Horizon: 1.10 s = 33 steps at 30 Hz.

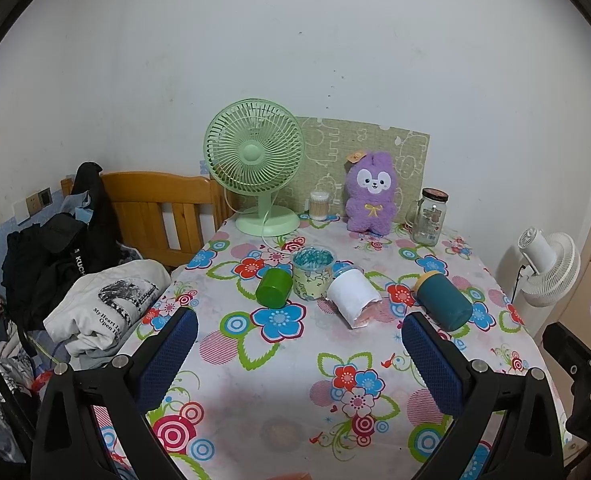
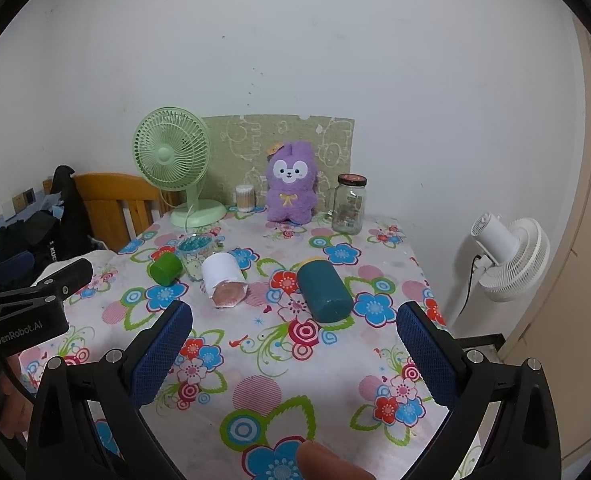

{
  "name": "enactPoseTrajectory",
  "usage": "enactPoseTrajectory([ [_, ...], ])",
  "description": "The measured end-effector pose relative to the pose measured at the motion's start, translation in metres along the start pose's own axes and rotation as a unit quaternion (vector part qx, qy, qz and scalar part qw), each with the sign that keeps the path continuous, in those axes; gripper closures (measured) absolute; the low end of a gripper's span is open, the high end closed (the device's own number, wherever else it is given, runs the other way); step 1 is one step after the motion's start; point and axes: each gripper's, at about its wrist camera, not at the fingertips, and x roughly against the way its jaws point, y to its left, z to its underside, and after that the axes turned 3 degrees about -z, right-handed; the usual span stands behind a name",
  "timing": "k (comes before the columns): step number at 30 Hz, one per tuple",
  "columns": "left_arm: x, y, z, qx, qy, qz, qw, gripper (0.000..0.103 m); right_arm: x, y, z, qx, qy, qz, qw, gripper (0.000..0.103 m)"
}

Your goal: Flip cup upside down

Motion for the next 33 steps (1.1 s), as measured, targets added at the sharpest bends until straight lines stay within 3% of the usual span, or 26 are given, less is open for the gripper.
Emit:
enactPoseTrajectory([
  [33, 0.0017, -0.0056, 0.0017, -0.009, 0.007, 0.001, 0.9999, 0.000, -0.0011, -0.0020, -0.0022, -0.008, 0.009, 0.001, 1.000, 0.000],
])
